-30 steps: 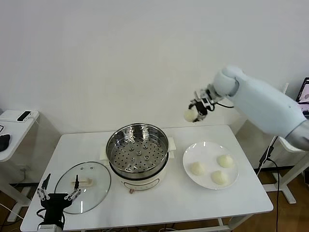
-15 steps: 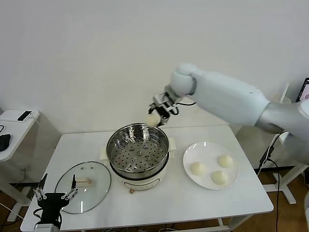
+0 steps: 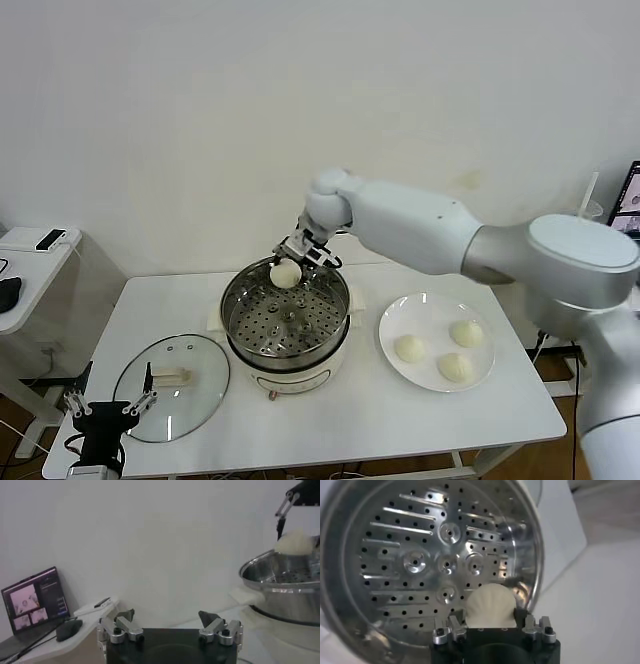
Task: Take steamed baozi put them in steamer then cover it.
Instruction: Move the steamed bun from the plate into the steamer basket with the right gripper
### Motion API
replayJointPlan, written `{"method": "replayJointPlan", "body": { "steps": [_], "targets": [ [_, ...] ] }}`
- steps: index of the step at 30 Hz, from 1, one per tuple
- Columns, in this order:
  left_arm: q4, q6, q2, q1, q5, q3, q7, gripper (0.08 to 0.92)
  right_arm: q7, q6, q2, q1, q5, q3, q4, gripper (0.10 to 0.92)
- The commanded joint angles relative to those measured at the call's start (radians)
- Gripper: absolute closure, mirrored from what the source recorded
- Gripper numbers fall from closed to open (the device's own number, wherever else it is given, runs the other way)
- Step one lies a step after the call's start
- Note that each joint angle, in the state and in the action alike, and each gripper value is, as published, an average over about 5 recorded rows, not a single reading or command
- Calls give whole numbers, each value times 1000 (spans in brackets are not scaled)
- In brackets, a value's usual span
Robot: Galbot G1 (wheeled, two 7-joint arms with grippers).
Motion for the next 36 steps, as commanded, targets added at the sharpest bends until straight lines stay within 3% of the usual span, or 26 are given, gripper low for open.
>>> {"method": "replayJointPlan", "body": {
  "steps": [1, 9, 15, 24, 36],
  "targets": [
    [-3, 0, -1, 1, 1, -3, -1, 177, 42, 161, 73, -55, -160, 10, -113, 389],
    [-6, -2, -4, 1, 1, 0, -2, 177, 57, 213, 91, -78, -279, 38, -162, 382],
    [-11, -1, -6, 0, 2, 1, -4, 177, 63, 229, 100, -80, -287, 44, -189, 367],
    [-44, 2, -8, 9, 5, 0, -5, 177, 51, 210, 93, -60, -208, 36, -170, 208],
    [-49, 11, 10, 5, -2, 0, 2, 177, -109, -340, -154, 196, 240, -21, 218, 203]
  ]
}}
